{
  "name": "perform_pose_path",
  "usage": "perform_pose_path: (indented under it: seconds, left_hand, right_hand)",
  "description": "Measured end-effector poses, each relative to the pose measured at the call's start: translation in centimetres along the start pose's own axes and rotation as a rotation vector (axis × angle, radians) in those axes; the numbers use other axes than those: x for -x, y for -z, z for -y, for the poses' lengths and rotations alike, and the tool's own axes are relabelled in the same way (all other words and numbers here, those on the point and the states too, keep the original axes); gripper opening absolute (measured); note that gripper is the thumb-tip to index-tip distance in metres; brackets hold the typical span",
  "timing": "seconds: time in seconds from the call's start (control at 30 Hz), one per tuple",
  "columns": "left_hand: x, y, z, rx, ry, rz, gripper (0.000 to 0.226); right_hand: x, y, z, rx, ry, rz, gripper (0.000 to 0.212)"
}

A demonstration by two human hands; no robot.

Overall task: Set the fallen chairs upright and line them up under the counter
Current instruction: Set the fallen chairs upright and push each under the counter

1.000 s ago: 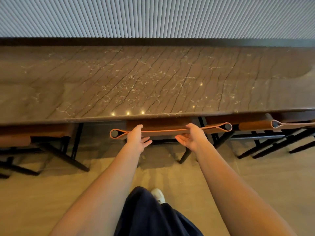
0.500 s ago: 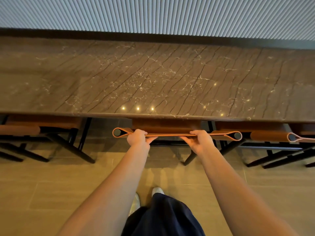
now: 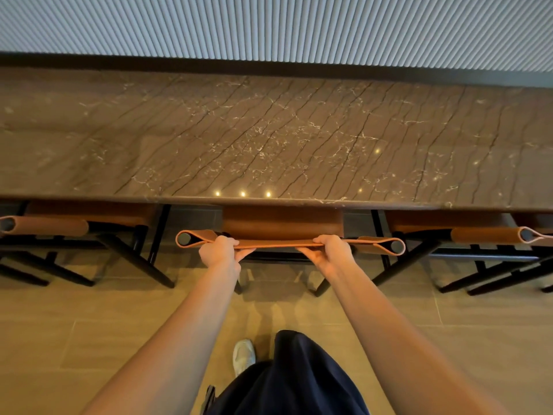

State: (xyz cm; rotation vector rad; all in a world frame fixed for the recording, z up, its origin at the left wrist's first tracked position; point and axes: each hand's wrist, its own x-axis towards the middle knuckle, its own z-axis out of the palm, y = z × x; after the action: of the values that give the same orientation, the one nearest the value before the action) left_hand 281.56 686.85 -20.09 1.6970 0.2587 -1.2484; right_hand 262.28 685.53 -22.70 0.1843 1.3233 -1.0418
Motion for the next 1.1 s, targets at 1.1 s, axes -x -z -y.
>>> perform_pose_path:
  seconds: [1.1]
  left_hand:
    - [-6.8, 6.2, -9.7, -0.045, -0.046, 0.042, 0.019]
  right_hand:
    - [0.5, -10.6, -6.4, 0.115, -0.019, 0.067, 0.050]
